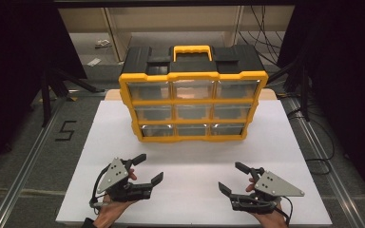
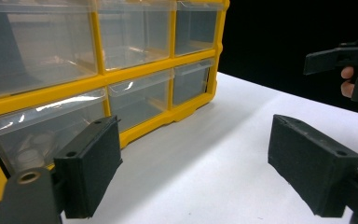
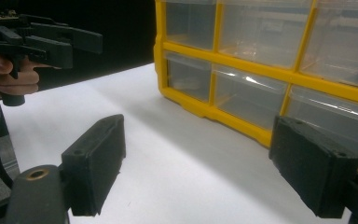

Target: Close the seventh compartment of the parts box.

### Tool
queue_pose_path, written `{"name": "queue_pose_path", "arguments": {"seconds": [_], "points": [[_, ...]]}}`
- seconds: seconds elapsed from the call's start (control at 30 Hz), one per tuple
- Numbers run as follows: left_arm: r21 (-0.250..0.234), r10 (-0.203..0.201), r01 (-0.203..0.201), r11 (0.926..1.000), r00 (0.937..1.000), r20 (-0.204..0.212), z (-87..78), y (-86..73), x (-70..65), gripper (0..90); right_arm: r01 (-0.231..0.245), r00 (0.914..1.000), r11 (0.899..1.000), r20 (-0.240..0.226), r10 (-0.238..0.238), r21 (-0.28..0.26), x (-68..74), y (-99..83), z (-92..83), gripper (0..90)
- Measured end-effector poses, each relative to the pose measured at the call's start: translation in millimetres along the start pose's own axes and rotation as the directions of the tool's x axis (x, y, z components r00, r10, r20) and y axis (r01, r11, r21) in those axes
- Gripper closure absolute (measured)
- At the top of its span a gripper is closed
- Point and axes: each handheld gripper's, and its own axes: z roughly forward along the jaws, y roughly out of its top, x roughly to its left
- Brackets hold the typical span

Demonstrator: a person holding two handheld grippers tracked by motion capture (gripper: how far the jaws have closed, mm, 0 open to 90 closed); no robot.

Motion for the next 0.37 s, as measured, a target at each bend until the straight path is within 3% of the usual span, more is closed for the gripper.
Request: {"name": "queue_pose_path", "arguments": {"seconds": [0.37], "points": [[-0.009, -0.005, 0.005, 1.0000, 1.0000, 0.000, 2.2, 1.5, -0.1, 16.7, -0.001, 1.0000, 1.000, 0.000, 0.001, 0.000, -0.5, -0.2, 0.0, 19.4]]}}
